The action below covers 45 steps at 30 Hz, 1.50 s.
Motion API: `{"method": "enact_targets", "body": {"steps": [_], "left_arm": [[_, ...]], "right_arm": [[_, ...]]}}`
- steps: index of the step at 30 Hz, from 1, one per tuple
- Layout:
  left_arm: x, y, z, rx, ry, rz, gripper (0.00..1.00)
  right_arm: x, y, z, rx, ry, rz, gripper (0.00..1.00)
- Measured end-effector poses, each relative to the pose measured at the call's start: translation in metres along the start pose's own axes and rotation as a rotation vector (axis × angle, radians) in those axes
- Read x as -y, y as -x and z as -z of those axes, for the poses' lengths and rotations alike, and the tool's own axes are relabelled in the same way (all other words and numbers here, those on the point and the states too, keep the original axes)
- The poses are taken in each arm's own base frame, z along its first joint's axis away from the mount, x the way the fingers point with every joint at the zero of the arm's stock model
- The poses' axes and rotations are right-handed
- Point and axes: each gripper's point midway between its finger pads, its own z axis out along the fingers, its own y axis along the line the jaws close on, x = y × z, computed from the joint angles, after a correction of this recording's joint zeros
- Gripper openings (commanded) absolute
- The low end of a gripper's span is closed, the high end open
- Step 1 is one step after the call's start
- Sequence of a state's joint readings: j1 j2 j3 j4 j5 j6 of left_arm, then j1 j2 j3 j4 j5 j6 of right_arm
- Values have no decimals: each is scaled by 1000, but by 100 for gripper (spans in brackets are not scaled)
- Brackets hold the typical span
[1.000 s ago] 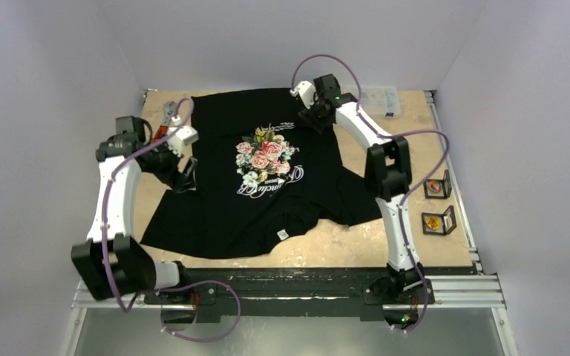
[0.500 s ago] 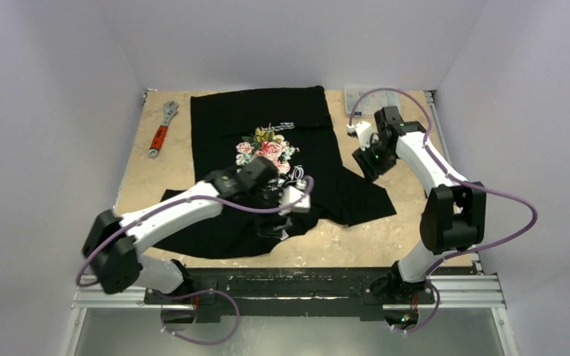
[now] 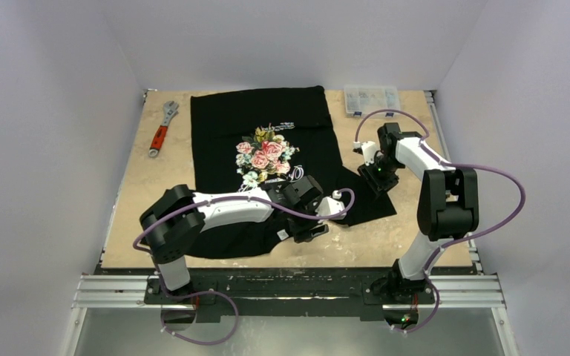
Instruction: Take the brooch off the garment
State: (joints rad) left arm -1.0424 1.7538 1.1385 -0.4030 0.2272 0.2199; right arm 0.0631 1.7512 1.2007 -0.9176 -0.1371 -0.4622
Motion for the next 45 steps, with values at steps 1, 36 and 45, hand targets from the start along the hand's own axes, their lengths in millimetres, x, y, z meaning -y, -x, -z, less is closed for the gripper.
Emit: {"method": "enact_targets", "body": {"steps": [1,36,45], "left_arm": [[-1,2,-4,0,-1,4,60],[51,-4,36,-3,-359,69,57],[-66,-53,140,154,-43,337,77]], "right_arm": [[-1,0,0,2,7,0,44],[34,-31,-21,-131,-125,73,45],[34,-14,7,-43,-131,105,64]]}}
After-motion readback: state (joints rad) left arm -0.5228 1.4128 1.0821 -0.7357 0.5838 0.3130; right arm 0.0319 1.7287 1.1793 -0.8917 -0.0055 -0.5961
